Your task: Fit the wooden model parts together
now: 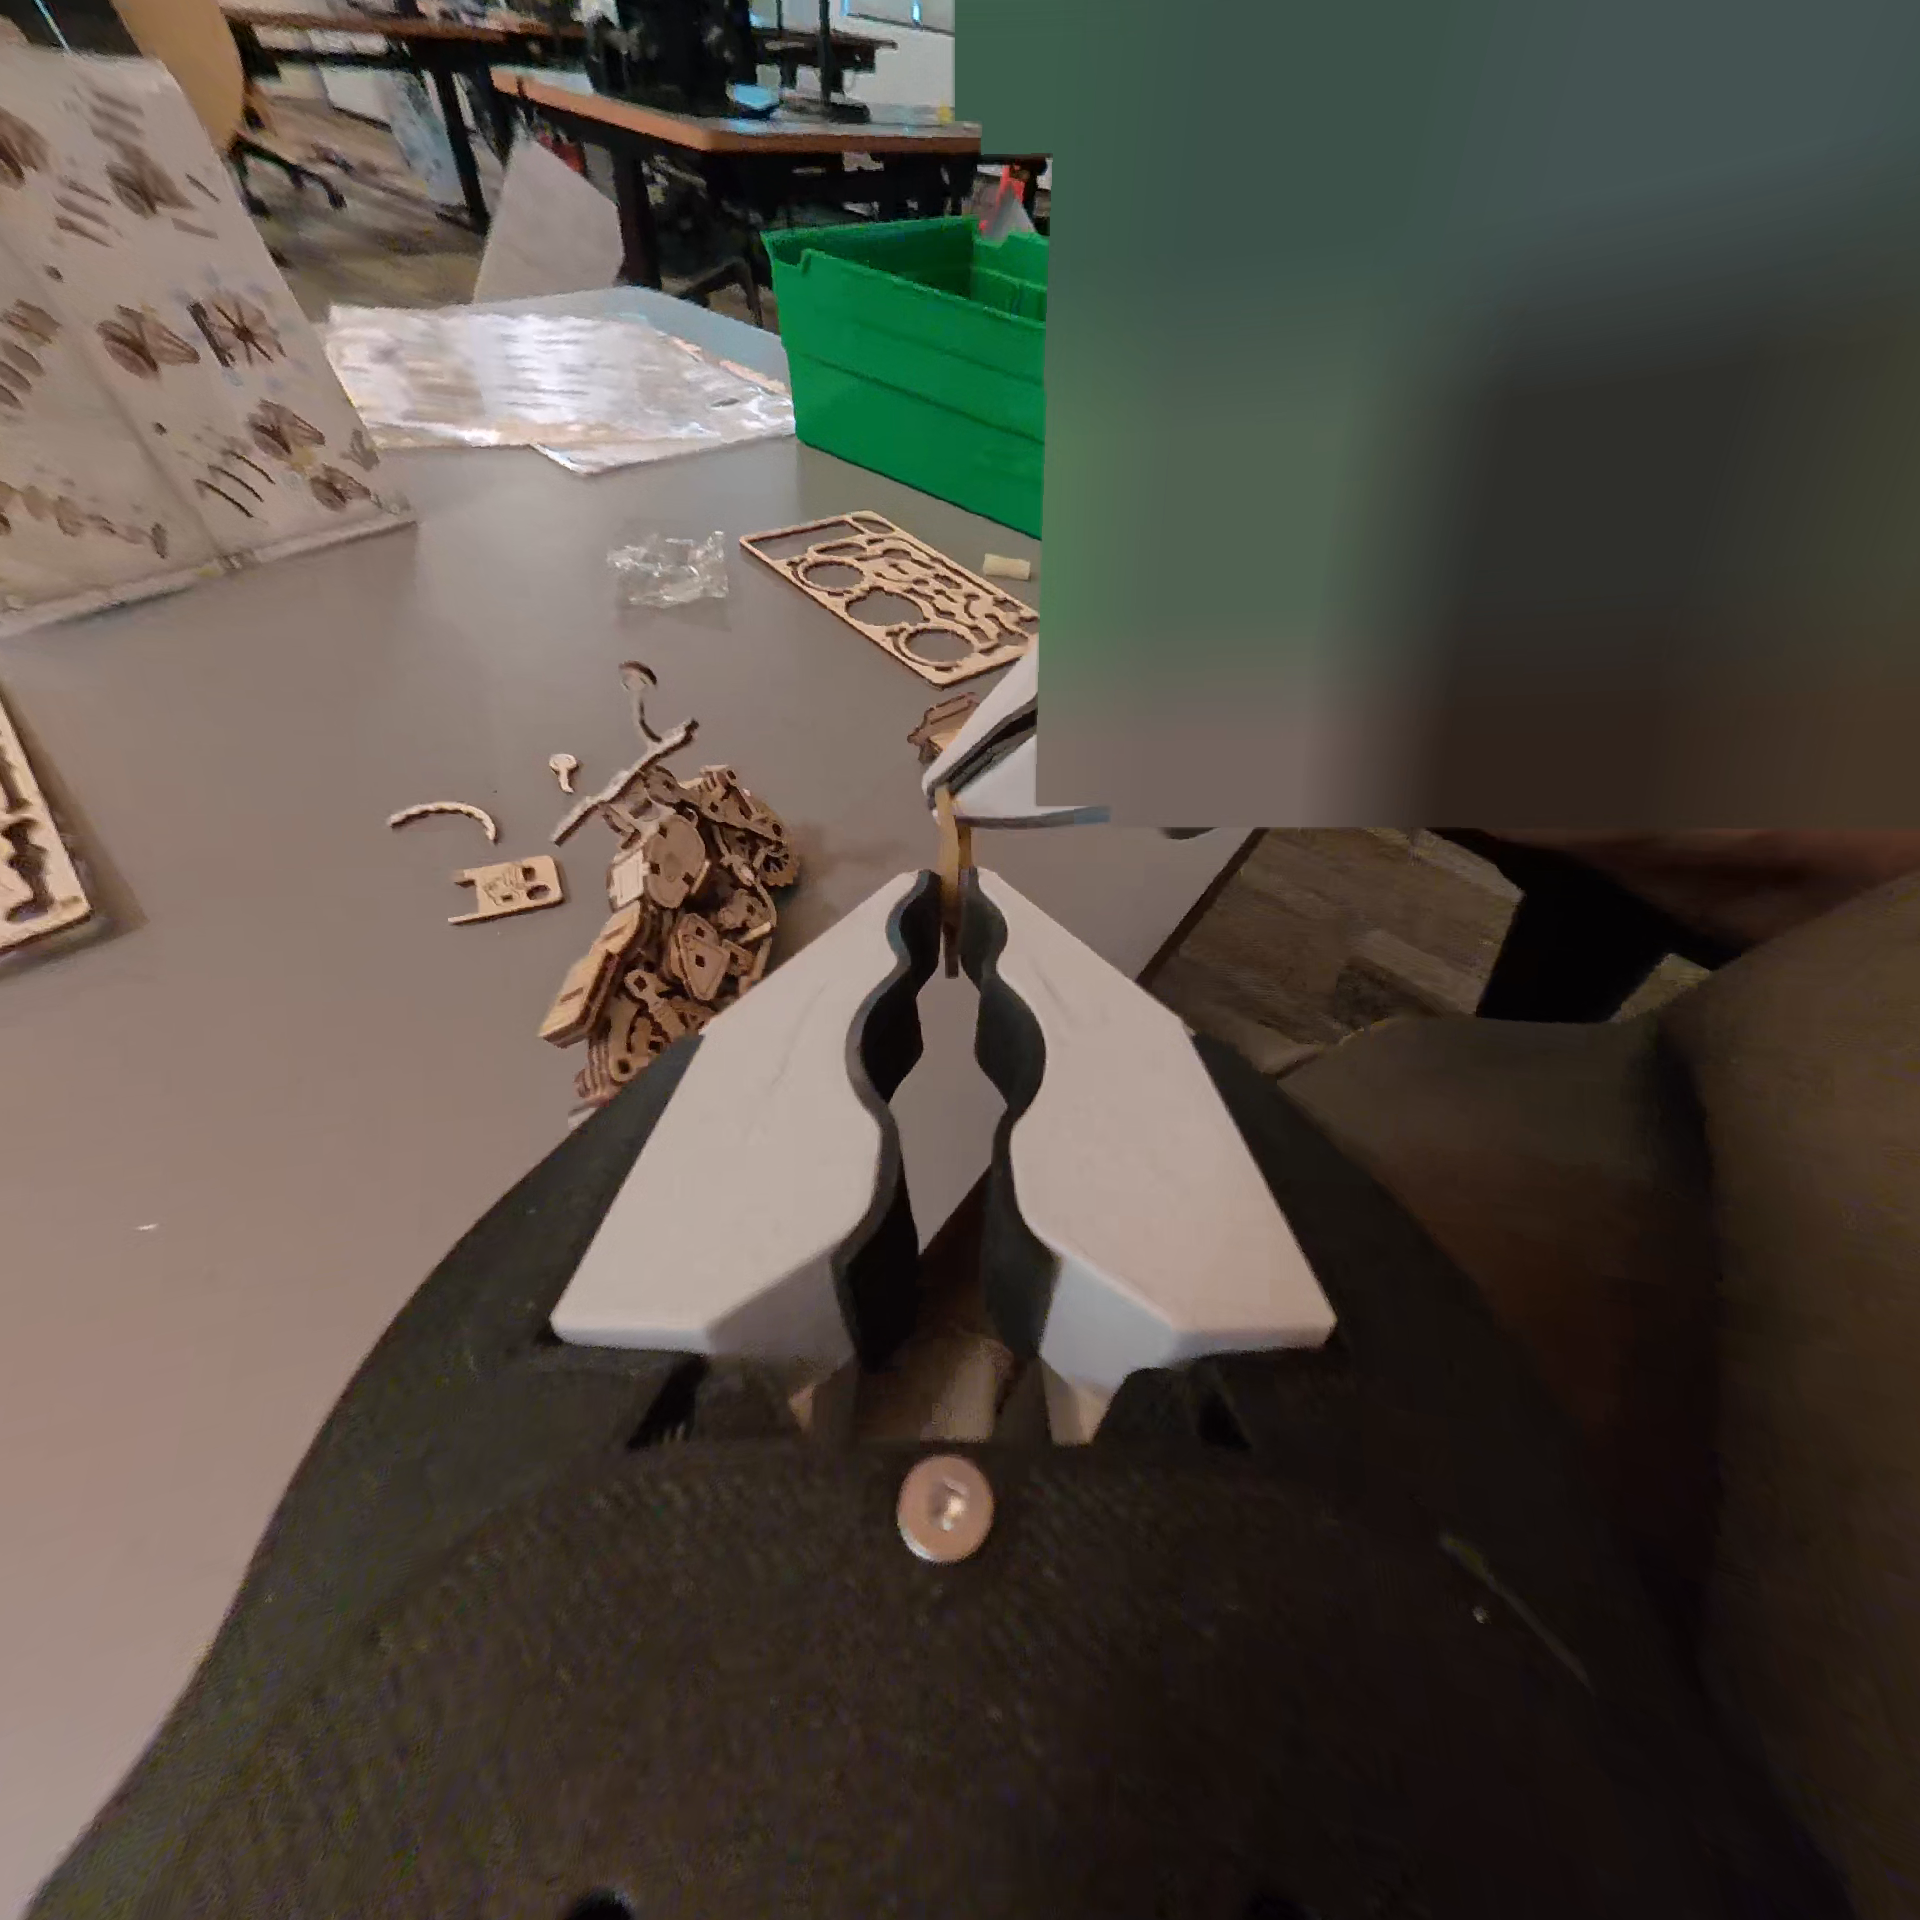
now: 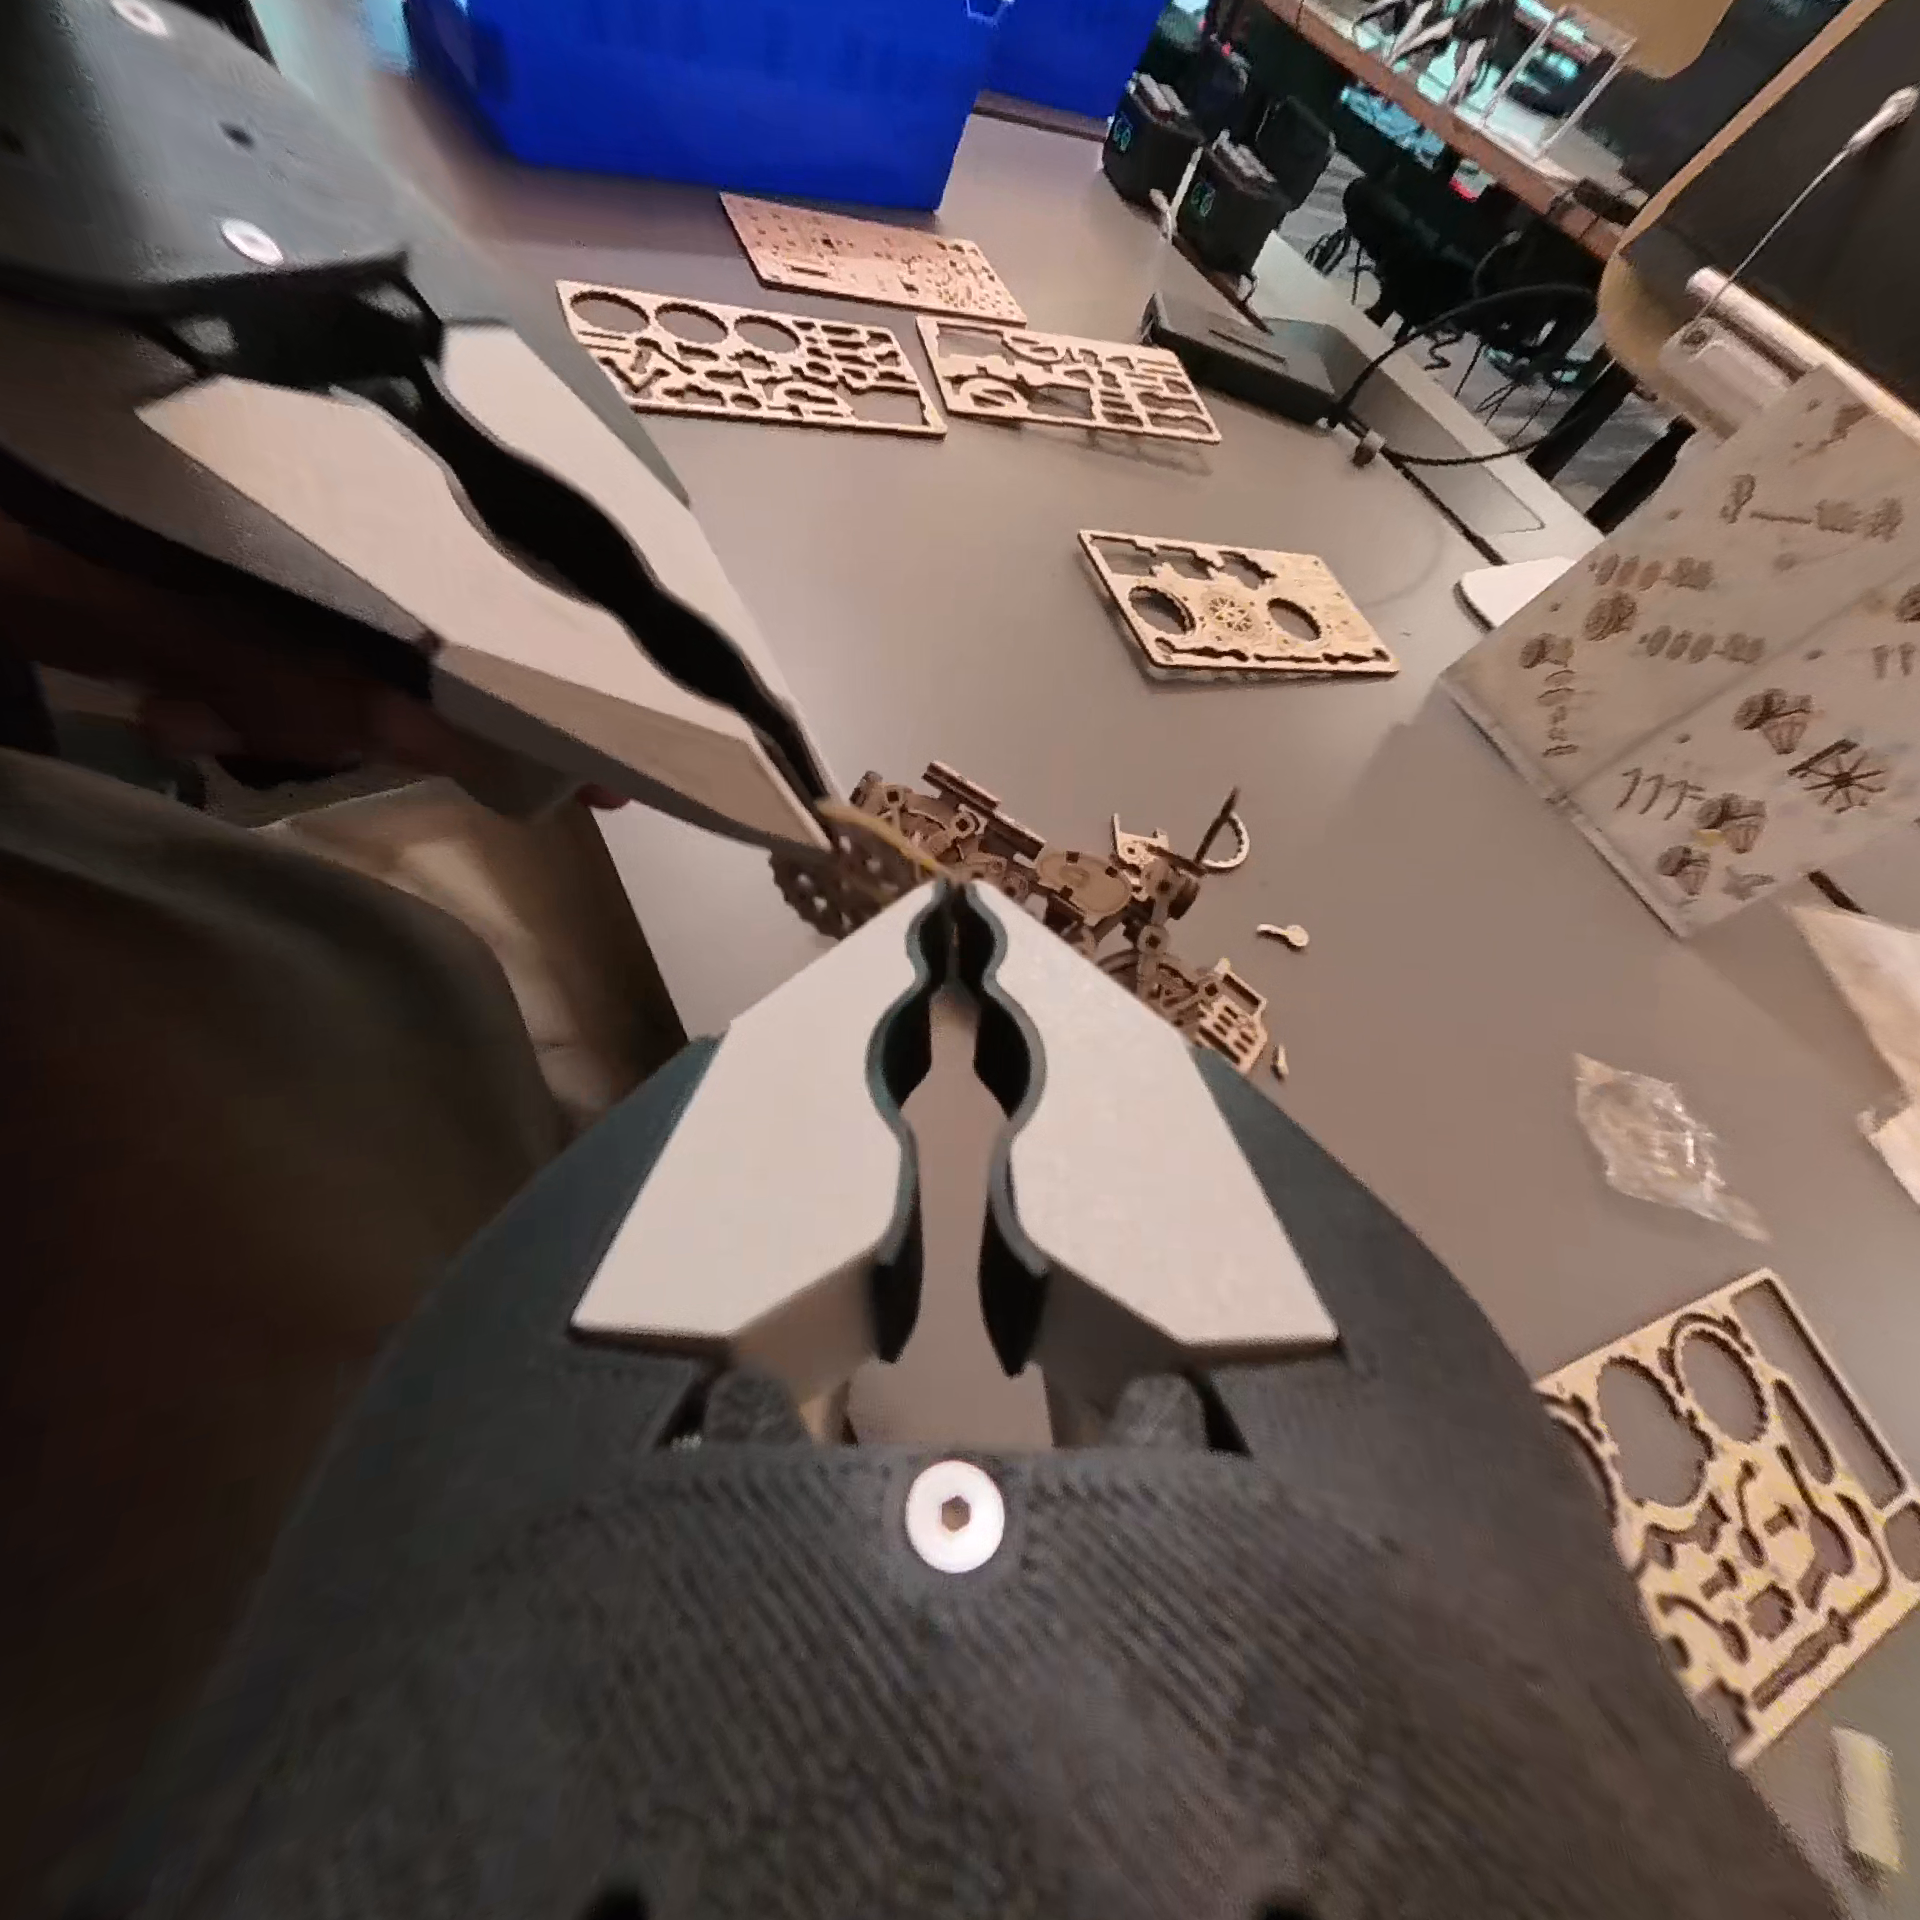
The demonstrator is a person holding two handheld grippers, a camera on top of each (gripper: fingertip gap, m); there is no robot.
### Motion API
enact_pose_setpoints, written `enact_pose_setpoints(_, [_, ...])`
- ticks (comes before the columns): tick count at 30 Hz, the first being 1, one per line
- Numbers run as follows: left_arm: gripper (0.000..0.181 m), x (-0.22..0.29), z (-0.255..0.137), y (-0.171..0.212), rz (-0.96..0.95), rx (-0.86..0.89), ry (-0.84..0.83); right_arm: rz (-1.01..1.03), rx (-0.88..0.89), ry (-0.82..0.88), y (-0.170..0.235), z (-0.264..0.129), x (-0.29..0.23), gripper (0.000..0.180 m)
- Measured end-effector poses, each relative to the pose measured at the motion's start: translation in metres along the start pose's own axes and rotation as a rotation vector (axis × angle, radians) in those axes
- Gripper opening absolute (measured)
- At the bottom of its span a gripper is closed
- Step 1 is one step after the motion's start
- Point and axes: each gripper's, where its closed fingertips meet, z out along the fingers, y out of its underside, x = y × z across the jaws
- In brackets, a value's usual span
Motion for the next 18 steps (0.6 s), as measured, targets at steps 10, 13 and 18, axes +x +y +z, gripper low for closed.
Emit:
enact_pose_setpoints(10, [0.002, -0.007, -0.007, -0.018, -0.194, 0.121, 0.053, 0.046, 0.010, -0.020, -0.002, 0.000, 0.001, 0.001])
enact_pose_setpoints(13, [0.002, -0.008, -0.008, -0.022, -0.268, 0.165, 0.083, 0.082, 0.027, -0.041, -0.002, 0.001, -0.001, 0.001])
enact_pose_setpoints(18, [0.002, -0.009, -0.009, -0.027, -0.394, 0.217, 0.139, 0.159, 0.062, -0.091, -0.005, 0.001, -0.005, 0.001])
